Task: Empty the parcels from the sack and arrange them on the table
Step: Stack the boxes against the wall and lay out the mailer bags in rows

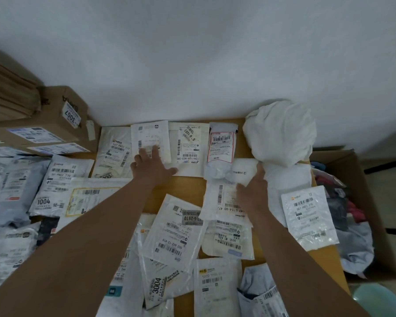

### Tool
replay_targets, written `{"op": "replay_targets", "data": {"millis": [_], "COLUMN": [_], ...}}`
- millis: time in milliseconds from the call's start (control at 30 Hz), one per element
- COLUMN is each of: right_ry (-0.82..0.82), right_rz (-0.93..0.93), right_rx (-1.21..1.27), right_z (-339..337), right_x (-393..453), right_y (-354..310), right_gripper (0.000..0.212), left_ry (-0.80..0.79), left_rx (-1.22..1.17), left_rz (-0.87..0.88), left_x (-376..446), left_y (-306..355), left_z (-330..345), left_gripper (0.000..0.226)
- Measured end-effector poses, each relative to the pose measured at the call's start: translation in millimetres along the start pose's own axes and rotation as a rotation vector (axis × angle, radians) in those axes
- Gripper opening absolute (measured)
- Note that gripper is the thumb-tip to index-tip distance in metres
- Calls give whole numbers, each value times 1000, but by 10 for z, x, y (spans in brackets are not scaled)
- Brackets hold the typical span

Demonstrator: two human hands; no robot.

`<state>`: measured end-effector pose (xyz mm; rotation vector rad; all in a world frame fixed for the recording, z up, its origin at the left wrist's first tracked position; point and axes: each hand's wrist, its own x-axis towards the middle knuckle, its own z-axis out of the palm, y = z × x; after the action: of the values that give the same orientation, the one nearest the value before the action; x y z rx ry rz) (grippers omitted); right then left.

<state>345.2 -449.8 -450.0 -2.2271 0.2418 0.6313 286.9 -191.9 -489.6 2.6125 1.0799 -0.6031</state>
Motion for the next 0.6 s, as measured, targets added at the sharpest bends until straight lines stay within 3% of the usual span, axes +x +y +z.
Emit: {"op": "replay_targets", "data": {"millis": [200, 367, 467, 600], "right_ry": [-56, 107, 237, 344], "right_rz": [-1, -134, -241, -376], "right_rx": [-107, -230, -184, -82], "right_z": [-398, -701, -740, -691], "right_x": [-274, -492, -549, -562], "right_y": [-68, -169, -210, -289], "right_gripper": [58, 43, 40, 40], "left_ry": [-31, -14, 48, 143], "left_rx": [-29, -77, -135, -347], "left_rz": [-18, -17, 7, 81], "left_x": [-4, -80, -202, -516], "left_y": [54, 89, 155, 305], "left_z": [-29, -88, -98, -126], "left_gripper": [106, 104, 99, 70]}}
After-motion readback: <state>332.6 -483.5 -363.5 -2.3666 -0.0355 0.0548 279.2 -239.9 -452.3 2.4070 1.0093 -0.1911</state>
